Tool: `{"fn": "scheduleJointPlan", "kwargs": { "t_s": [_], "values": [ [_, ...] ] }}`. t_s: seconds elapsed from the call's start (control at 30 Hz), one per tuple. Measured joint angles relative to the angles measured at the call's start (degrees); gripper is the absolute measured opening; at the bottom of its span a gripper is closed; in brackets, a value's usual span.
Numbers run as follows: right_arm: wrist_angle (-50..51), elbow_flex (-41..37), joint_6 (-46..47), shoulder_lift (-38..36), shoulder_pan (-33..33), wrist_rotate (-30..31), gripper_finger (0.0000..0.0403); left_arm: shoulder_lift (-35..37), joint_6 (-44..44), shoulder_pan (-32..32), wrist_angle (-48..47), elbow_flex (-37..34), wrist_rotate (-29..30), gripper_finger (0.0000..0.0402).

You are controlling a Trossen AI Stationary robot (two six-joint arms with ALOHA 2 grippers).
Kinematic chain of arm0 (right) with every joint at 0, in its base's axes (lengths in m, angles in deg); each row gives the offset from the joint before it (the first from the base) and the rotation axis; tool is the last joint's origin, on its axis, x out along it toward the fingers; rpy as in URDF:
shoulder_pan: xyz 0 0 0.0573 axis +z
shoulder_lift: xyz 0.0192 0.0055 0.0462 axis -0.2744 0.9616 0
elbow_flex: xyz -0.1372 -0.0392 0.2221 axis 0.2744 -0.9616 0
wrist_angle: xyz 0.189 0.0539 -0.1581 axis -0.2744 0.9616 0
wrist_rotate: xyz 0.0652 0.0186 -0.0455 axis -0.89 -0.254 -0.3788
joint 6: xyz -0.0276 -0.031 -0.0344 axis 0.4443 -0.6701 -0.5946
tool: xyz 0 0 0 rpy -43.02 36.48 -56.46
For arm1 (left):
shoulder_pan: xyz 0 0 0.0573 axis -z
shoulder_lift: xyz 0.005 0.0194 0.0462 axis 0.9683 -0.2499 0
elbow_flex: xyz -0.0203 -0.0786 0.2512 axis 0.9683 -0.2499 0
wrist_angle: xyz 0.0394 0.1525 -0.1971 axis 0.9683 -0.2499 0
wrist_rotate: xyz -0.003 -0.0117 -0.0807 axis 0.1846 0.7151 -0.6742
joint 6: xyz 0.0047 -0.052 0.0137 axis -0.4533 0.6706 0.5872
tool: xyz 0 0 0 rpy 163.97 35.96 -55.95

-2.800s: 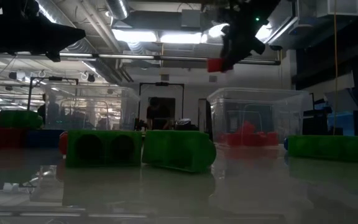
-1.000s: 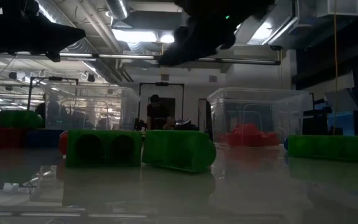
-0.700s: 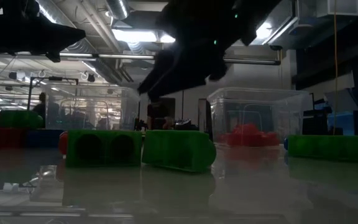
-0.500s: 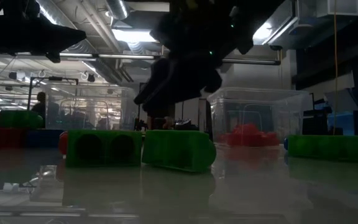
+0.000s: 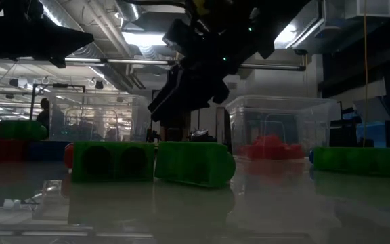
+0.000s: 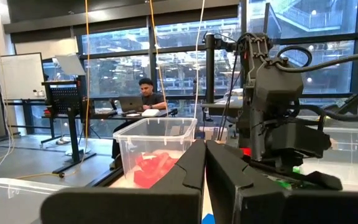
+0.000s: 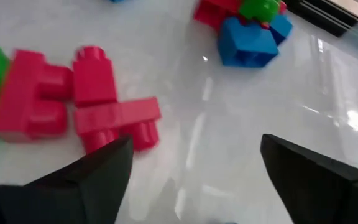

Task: Sort blocks
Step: Put the red game piece into the top right transparent bin

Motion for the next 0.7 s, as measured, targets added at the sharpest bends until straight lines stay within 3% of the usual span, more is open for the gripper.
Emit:
{"fn": "scheduleJointPlan", "kwargs": {
  "t_s": [0.13, 0.33, 0.7],
  "values": [
    [-1.7, 0.1, 1.2, 0.9, 0.5, -2.5, 0.0395, 0.0, 0.0, 0.0, 0.0, 0.0, 0.0, 0.0004],
    [-6.9, 0.3, 1.3, 4.4, 1.3, -6.8, 0.0388, -0.1, 0.0, 0.0, -0.1, 0.0, 0.0, 0.0004],
    [-8.5, 0.2, 1.3, 8.6, 1.5, -6.0, 0.0399, -0.5, 0.1, 0.0, 0.0, 0.0, 0.3, 0.0004]
  ]
}}
